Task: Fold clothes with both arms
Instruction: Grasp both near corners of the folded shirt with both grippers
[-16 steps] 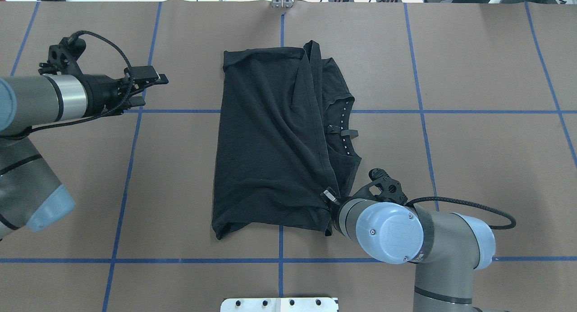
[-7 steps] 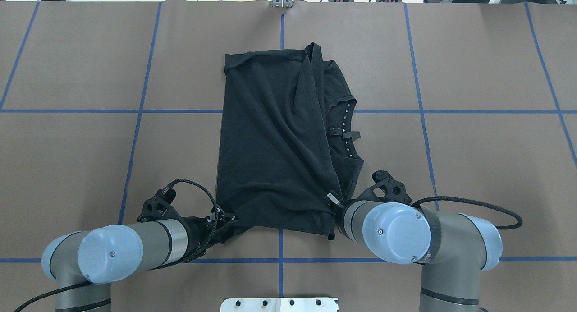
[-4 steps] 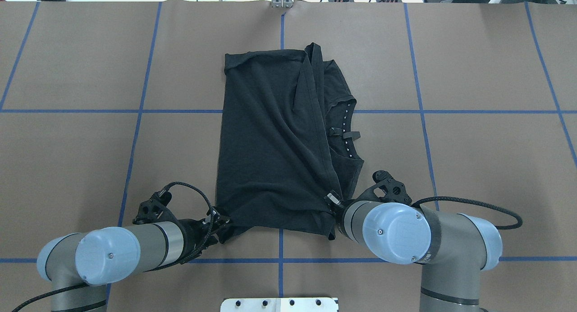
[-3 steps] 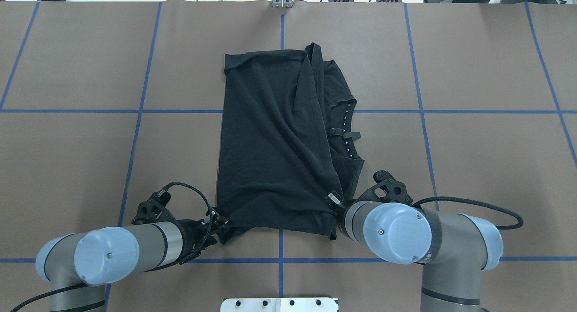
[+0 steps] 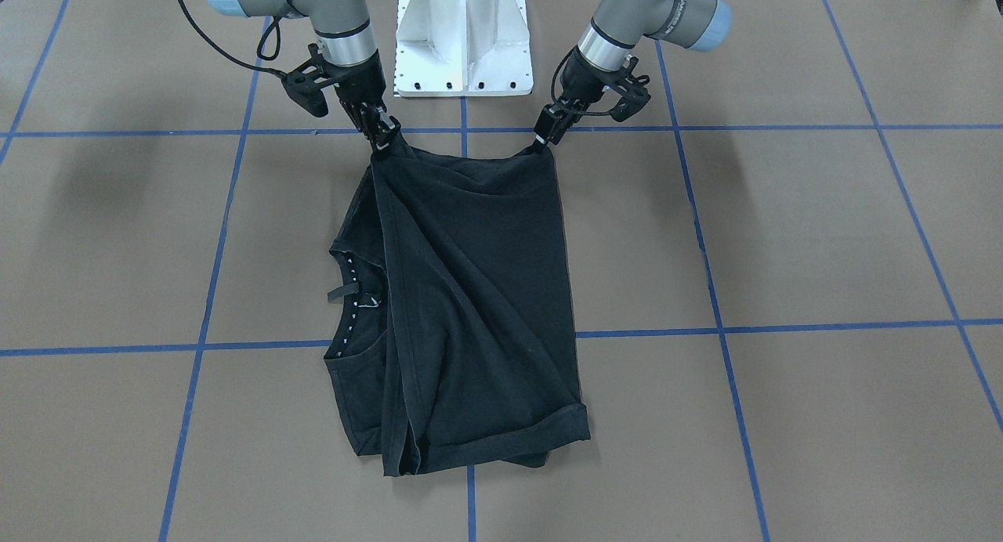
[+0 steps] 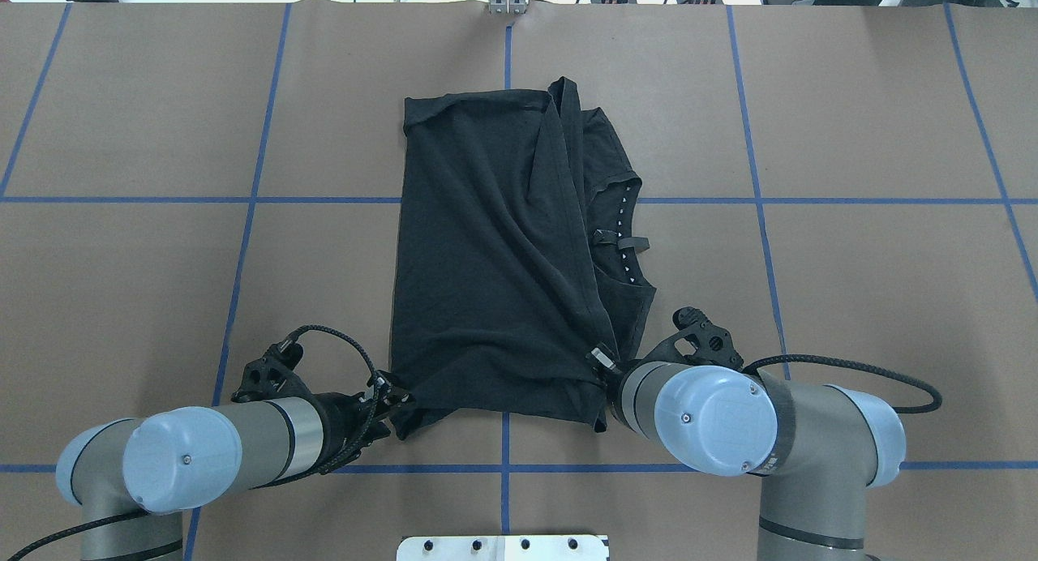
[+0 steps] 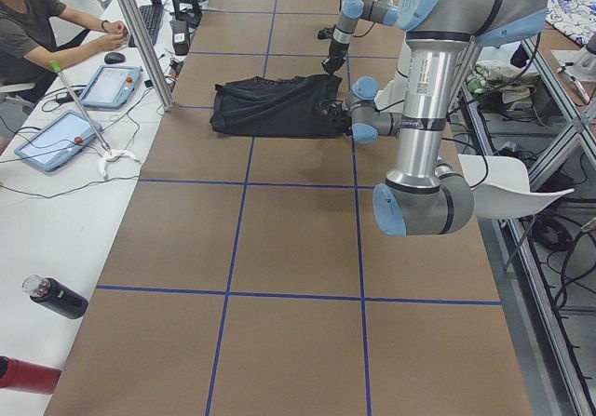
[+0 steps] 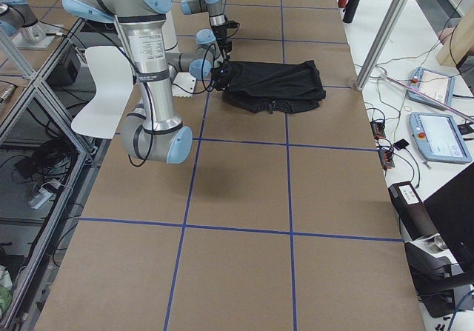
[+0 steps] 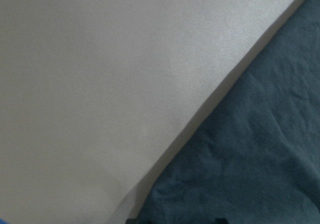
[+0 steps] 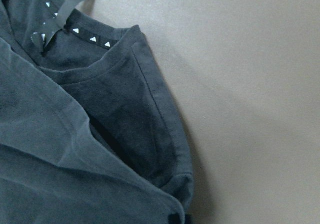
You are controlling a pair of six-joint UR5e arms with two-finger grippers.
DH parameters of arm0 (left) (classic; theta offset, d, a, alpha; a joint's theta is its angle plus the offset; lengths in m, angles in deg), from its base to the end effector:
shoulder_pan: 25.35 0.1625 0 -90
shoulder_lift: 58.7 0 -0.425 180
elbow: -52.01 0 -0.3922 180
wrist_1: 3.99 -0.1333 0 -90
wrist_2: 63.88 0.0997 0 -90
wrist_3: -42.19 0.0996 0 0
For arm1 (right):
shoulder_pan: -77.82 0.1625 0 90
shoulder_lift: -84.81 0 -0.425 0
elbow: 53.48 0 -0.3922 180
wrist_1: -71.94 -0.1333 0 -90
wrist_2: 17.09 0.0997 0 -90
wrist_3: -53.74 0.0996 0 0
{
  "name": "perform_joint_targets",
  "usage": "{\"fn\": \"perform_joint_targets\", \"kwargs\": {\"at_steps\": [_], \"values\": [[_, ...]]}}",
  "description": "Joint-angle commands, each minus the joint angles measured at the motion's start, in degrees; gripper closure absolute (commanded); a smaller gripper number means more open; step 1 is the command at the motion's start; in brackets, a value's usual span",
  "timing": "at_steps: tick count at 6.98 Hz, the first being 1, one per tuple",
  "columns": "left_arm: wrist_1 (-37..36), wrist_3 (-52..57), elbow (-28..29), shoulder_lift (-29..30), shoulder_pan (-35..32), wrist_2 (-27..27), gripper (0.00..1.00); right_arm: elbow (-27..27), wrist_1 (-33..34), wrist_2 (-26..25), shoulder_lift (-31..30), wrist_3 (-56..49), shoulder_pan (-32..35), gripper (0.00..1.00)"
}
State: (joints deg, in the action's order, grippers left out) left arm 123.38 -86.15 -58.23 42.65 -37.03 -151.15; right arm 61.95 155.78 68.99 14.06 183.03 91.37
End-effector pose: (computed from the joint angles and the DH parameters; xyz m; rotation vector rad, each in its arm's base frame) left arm 0.5071 -0.2458 0.3164 -0.2442 1.2175 -0.7907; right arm -0.5106 -0.2672 0.2734 -0.1403 -0.9112 0.8891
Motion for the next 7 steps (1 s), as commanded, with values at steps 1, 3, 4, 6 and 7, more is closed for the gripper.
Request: {"fn": "perform_joint_targets", "kwargs": {"at_steps": [1,3,4,6,7], "values": [[0.3,-0.1,0.2,-0.8,0.3,0.2,0.4,0.1,0.0,0.0,0.0,0.0,0.0,1.0],[0.3,0.0,1.4,-0.1,0.5,0.2,0.41,0.1,0.0,0.0,0.1,0.0,0.0,1.0],[0.3,0.0,2.0,0.4,0.6,0.2,0.43,0.1,0.0,0.0,0.0,0.0,0.0,1.0],[0.3,-0.1,2.0,0.4,0.5,0.1,0.9,0.1,0.1,0.0,0.0,0.0,0.0,1.0],[0.3,-0.1,2.2,0.4,0.6,0.2,1.0,0.0,0.1,0.1,-0.1,0.0,0.0,1.0]]}}
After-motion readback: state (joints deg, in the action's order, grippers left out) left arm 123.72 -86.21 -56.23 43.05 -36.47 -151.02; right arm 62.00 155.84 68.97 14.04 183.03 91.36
